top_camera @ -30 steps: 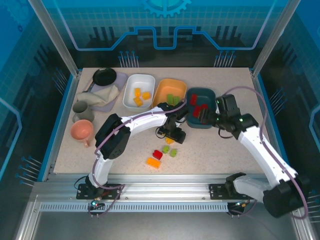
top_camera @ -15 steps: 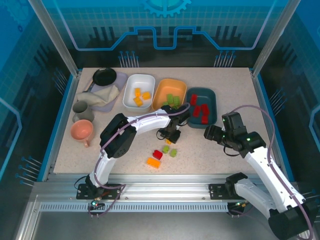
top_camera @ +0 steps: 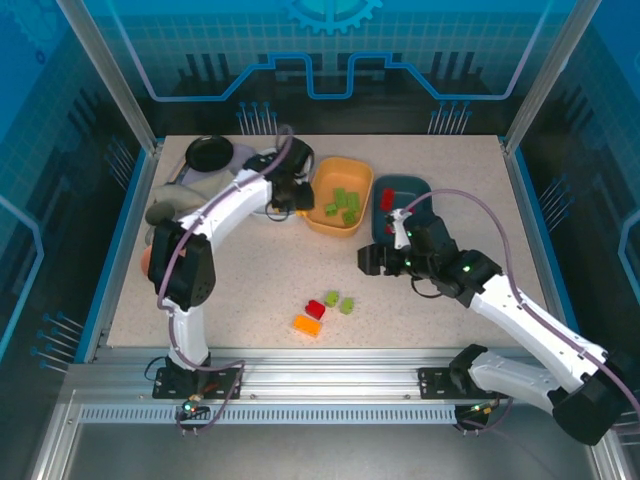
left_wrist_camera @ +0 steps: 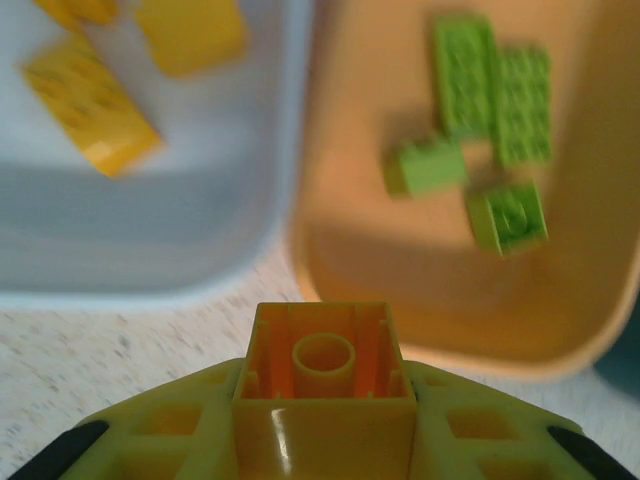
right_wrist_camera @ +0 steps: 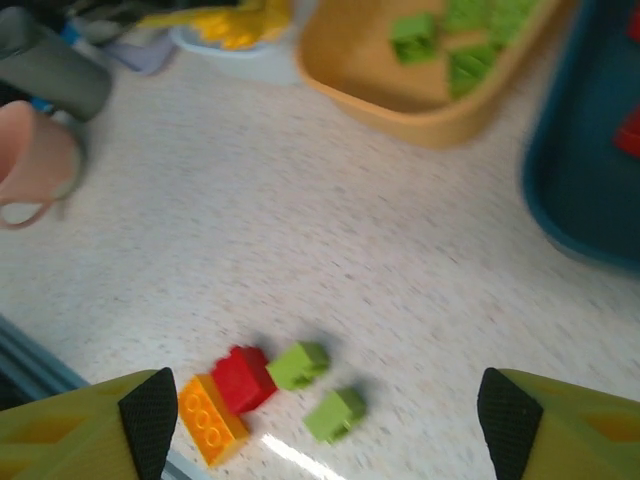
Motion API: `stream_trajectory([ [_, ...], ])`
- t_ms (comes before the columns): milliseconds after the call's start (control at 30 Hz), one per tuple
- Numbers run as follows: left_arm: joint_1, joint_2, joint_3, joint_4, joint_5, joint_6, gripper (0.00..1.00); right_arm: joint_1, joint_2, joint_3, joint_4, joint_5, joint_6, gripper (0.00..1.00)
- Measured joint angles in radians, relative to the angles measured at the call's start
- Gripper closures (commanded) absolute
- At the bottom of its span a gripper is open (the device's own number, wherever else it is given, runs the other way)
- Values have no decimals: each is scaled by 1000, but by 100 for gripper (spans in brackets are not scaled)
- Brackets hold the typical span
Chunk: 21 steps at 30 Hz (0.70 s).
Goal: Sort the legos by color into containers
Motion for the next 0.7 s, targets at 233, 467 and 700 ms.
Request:
stream_trajectory([
  [233, 145, 221, 229, 45, 58, -133, 67, 73, 95, 17, 232, 31, -18, 12],
  [467, 196, 526, 597, 21, 101, -210, 63, 74, 148, 77, 252, 59, -32, 12],
  [700, 227, 641, 711, 20, 176, -271, 44, 74, 147, 82, 218, 87, -39, 12],
])
